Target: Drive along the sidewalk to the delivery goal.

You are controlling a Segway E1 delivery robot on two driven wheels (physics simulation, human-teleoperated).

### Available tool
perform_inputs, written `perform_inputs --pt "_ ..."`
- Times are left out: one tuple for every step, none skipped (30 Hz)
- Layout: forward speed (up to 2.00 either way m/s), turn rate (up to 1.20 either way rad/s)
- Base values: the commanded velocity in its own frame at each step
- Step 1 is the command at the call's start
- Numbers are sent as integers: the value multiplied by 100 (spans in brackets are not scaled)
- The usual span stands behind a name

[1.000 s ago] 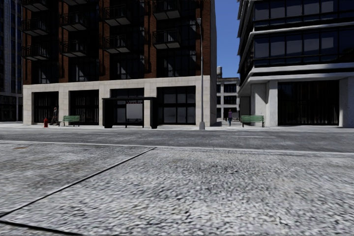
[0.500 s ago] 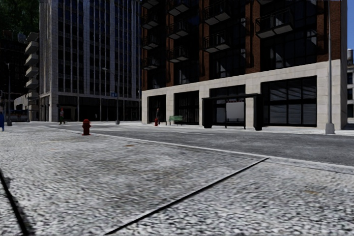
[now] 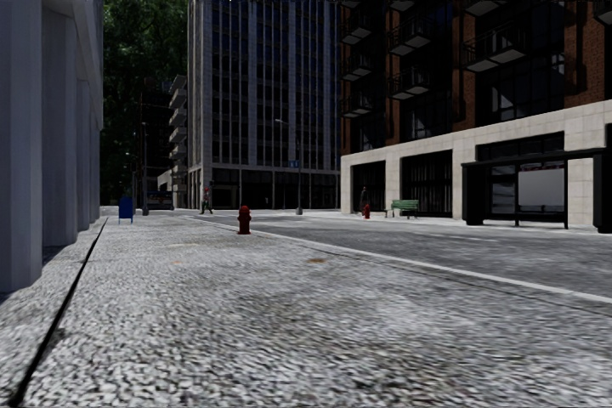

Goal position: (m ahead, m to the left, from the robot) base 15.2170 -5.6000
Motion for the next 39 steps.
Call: perform_inputs --pt "200 67" --pt "200 67" --pt "200 67" --pt "200 67" --pt "200 67" --pt "200 67" --pt "200 67" --pt "200 67" --pt "200 67" --pt "200 67" --pt "200 64" --pt "200 58" --pt "200 0" --pt "200 0" --pt "200 0" --pt "200 0" --pt "200 0" --pt "200 0" --pt "200 0" --pt "200 0" --pt "200 0" --pt "200 0" --pt "200 0" --pt "200 0" --pt "200 0" --pt "200 0" --pt "200 0" --pt "200 0" --pt "200 0" --pt "200 0" --pt "200 0" --pt "200 0" --pt "200 0" --pt "200 0" --pt "200 0" --pt "200 0" --pt "200 0" --pt "200 0" --pt "200 0"
